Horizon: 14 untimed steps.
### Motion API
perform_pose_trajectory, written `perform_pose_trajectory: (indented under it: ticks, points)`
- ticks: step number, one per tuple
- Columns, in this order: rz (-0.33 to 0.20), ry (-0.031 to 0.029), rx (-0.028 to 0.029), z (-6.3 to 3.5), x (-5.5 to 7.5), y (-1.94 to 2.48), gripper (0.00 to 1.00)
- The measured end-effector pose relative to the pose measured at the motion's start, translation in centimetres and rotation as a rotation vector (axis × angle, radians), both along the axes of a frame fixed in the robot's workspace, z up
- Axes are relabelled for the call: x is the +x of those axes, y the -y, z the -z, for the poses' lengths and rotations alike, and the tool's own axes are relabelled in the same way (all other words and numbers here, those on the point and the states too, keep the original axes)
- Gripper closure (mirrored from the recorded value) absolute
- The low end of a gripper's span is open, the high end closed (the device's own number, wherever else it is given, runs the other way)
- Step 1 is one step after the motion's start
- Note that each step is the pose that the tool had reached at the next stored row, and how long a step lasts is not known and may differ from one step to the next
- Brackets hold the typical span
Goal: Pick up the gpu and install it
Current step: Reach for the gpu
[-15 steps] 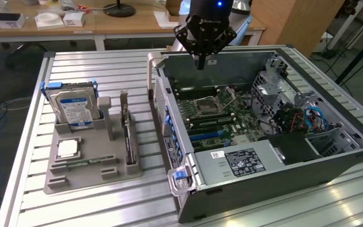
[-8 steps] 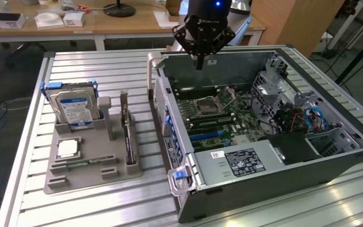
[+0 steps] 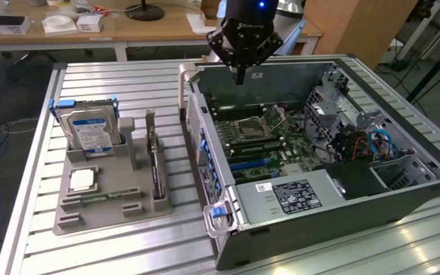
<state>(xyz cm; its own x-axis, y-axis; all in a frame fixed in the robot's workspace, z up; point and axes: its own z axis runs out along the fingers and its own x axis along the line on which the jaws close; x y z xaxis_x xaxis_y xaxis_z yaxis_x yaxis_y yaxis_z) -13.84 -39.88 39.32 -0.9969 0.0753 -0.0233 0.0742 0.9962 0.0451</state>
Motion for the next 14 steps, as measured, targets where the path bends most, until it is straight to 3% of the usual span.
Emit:
perform_pose_trajectory:
  ticks: [14]
  points:
    - [0.0, 0.0, 0.0, 0.0, -0.67, 0.0, 0.89]
